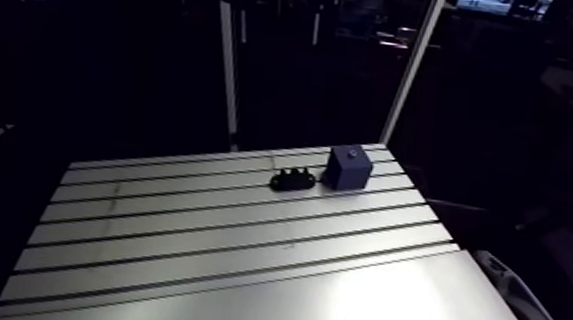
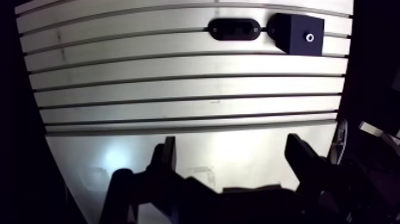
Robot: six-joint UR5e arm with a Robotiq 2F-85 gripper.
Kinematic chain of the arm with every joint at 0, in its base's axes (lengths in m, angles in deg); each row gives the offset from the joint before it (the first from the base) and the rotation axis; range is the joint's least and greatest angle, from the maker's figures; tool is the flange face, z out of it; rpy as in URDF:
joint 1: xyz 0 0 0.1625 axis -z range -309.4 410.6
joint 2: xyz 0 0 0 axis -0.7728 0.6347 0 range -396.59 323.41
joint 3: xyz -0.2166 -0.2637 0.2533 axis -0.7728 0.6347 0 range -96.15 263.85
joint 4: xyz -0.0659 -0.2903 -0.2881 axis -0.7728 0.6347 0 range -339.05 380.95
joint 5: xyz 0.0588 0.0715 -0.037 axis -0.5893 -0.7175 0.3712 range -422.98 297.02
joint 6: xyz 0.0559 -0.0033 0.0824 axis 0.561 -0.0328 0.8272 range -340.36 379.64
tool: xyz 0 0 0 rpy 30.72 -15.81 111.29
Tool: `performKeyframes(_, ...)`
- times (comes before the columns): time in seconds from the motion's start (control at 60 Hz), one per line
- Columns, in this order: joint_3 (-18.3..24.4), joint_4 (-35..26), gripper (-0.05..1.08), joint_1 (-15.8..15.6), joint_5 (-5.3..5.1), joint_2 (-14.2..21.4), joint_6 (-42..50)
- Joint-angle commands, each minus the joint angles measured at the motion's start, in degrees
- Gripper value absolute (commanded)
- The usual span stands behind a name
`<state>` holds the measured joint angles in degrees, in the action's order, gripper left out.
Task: Pick up the M10 bolt and insert it into the hole until fully seated.
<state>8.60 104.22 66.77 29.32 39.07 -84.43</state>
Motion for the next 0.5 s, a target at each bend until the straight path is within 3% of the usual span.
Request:
performKeyframes(0.017, -2.0, 1.1, 0.01, -2.9, 2.59, 1.9, 0.9)
performKeyframes(0.5, -4.5, 1.5, 0.01, -4.7, 2.48, 5.8, -1.0)
